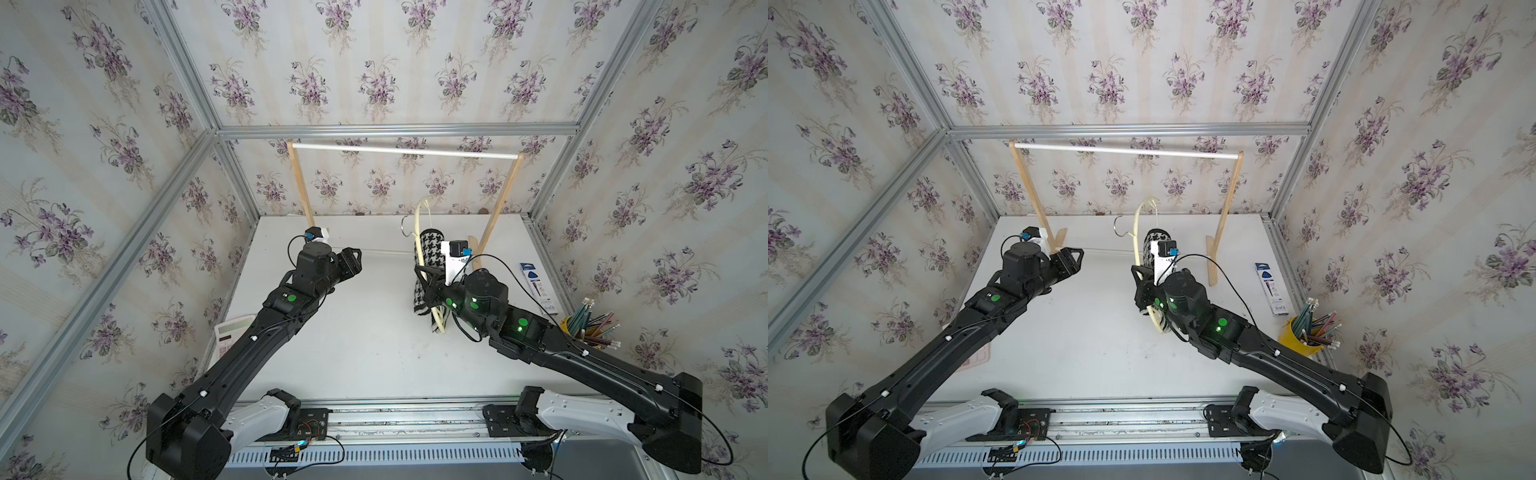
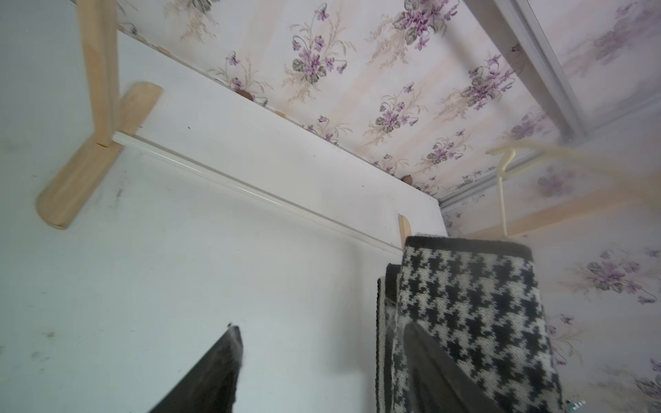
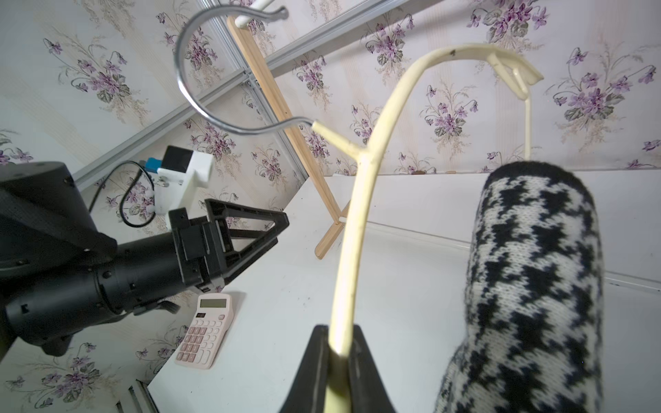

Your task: Hang the scarf on the hanger

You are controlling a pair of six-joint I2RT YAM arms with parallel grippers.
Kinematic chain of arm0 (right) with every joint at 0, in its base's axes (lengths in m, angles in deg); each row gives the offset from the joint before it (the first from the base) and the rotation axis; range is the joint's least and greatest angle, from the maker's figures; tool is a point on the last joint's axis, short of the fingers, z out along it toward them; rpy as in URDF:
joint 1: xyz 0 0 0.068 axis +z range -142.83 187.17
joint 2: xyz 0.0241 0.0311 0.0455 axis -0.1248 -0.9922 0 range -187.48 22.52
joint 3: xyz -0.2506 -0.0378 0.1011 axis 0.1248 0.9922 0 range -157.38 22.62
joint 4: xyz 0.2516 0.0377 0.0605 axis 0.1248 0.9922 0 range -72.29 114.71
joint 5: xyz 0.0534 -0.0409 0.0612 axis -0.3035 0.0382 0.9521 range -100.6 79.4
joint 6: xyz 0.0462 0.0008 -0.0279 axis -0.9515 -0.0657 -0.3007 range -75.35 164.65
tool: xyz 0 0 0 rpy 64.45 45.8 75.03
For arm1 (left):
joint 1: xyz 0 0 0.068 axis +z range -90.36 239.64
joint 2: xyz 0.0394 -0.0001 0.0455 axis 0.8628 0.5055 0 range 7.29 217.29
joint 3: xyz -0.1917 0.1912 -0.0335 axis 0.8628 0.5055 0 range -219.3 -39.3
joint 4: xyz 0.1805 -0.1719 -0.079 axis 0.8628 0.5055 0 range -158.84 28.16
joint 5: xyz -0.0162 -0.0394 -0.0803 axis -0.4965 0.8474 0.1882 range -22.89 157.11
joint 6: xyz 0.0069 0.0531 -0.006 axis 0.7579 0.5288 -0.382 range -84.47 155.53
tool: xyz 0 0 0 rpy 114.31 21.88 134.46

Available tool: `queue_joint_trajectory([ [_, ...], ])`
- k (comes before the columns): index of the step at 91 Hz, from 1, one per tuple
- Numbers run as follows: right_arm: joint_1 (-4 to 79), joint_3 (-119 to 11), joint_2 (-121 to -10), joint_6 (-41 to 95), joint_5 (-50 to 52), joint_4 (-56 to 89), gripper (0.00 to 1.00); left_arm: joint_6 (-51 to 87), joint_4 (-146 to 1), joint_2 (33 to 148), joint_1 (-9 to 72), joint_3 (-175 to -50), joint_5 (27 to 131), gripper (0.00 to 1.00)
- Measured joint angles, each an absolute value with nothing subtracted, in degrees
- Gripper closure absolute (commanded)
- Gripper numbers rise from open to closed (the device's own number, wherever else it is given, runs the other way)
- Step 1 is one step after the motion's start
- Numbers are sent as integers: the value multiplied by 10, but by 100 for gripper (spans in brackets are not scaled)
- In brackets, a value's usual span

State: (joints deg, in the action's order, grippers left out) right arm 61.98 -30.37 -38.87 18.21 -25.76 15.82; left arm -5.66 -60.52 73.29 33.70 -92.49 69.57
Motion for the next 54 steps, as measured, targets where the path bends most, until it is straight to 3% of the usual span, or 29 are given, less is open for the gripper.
queue_joint_trajectory([
  [30,583,-294,-371,126,-150,133,100,-137,-834,815,346,-810,864,21],
  [54,567,-284,-343,69,-101,86,100,-203,-994,870,349,-768,930,21],
])
